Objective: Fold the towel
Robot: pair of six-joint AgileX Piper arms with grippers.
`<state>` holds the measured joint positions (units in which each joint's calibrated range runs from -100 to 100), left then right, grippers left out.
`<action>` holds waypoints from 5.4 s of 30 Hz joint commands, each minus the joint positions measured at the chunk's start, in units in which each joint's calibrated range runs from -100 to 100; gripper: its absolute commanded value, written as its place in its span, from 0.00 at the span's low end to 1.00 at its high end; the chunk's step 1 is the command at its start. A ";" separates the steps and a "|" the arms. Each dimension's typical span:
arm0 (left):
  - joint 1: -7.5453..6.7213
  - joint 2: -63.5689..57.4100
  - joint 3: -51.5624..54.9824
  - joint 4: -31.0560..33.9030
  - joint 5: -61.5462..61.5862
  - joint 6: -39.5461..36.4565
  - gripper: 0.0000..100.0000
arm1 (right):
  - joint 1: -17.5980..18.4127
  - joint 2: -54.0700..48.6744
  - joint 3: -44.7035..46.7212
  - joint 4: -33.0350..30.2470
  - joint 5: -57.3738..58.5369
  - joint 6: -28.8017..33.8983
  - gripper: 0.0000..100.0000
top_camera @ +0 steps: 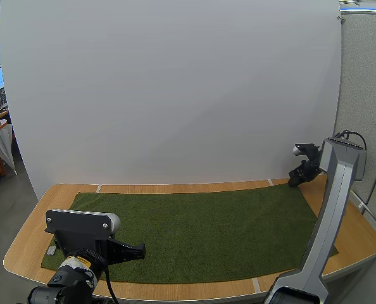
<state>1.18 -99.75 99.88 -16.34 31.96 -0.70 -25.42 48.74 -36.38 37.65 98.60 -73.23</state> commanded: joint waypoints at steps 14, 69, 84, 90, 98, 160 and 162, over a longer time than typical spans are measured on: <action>0.13 -0.25 0.12 0.68 -0.68 -0.27 0.00 | 0.03 -0.41 -0.40 0.13 1.40 0.15 0.03; 0.13 -0.25 0.12 0.68 -0.68 -0.27 0.00 | 10.95 -26.00 18.52 4.05 1.40 4.47 0.00; 0.13 -0.25 0.12 0.68 -0.68 -0.27 0.00 | 20.28 -36.67 23.22 4.05 1.40 10.58 0.00; 0.13 -0.25 0.12 0.68 -0.68 -0.27 0.00 | 25.86 -38.55 26.01 3.47 1.40 13.81 0.00; 0.13 -0.25 0.12 0.68 -0.68 -0.27 0.00 | 32.87 -38.55 26.01 1.87 1.40 17.36 0.00; 0.13 -0.25 0.12 0.68 -0.68 -0.27 0.00 | 49.04 -32.05 23.01 -0.19 -40.62 20.74 0.00; 0.13 -0.25 0.12 0.68 -0.68 -0.27 0.00 | 49.04 -30.12 19.90 -0.19 -37.91 21.79 0.00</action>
<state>1.18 -99.75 99.88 -16.34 31.96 -0.70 23.02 15.28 -10.64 37.96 58.52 -53.02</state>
